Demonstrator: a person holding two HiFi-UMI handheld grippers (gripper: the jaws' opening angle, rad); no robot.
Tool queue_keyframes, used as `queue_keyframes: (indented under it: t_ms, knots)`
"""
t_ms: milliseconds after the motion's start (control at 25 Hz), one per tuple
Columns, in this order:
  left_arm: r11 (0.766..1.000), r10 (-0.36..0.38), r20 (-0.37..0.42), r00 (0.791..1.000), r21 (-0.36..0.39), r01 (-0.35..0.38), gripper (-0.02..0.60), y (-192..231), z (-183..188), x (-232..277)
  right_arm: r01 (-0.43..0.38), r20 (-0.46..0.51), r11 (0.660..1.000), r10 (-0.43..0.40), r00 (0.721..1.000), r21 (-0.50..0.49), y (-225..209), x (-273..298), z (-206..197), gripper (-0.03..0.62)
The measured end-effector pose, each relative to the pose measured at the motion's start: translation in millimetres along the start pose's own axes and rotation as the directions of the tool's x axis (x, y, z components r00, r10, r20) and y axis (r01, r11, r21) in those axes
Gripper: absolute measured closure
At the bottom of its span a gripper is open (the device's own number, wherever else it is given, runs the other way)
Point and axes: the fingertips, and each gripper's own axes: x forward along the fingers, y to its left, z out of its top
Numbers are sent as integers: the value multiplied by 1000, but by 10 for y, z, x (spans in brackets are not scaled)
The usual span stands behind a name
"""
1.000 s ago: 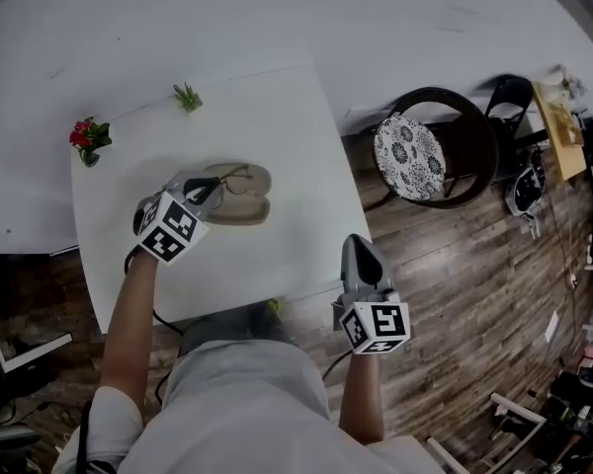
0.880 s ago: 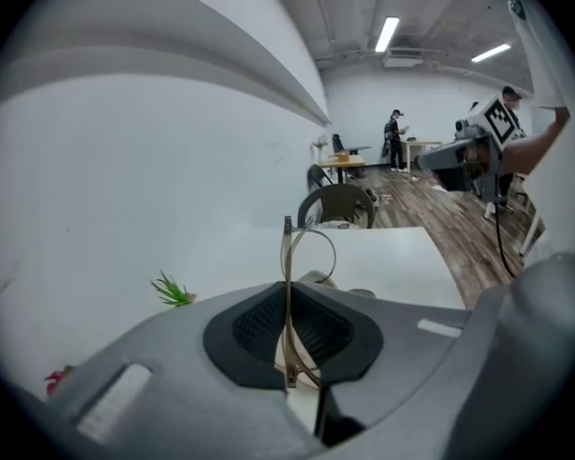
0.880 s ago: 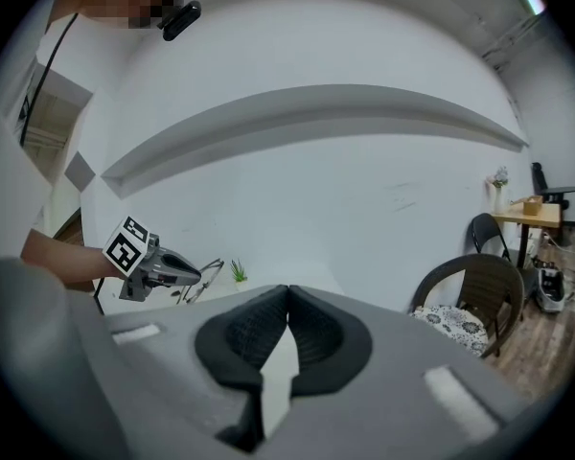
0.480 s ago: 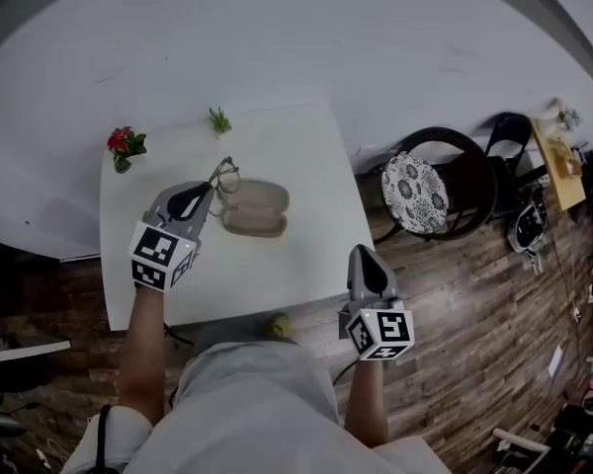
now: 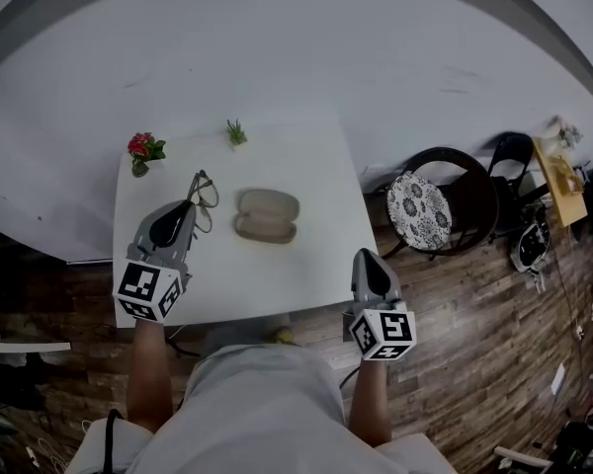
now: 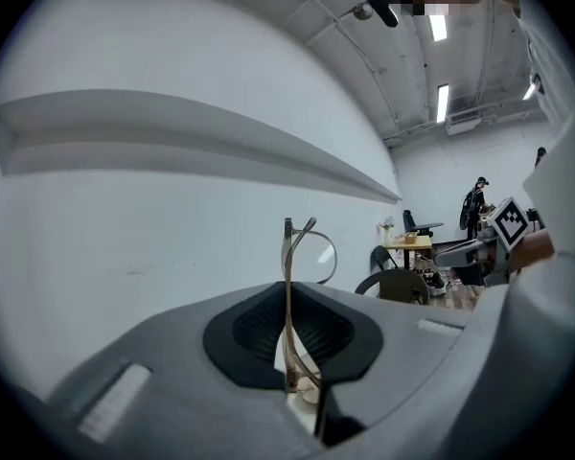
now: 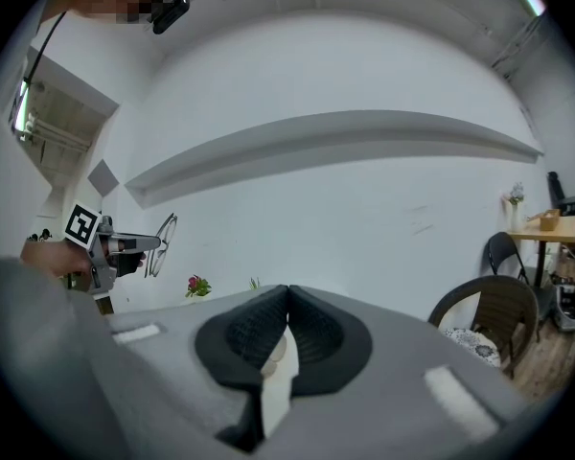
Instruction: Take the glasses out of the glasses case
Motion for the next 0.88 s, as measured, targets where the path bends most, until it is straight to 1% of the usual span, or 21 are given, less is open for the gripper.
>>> queue_keyframes:
  t_ms: [80,160,320,440,600,760,880]
  knots:
    - [999,30,28,999,-15,-30,558,28,56,-136,0,4,1000,0,1000,-2,-1,-13,23,591]
    - [997,61,63,996,-49,-57,558,76,99,-253,0,5,1000,0,1000,1,-7,-13,42,591]
    - [994,80,116,990,-85,-70,558,136,133,-398,0,3,1000,0,1000,-16,-5,-18,92,591]
    - [990,103,134,986,-106,-89,558,180,120,-450,11,5,1000,-11,1000,-22,-38,-25,134,591]
    - [986,135,157,978,-123,-116,558,251,123,-513,26,14,1000,-26,1000,-7,-86,-35,176,591]
    - [983,146,177,973,-138,-122,558,283,172,-554,29,20,1000,-29,999,-5,-102,-59,225,591]
    - [984,146,181,973,-129,-124,558,286,194,-556,30,25,1000,-30,999,-5,-101,-58,247,591]
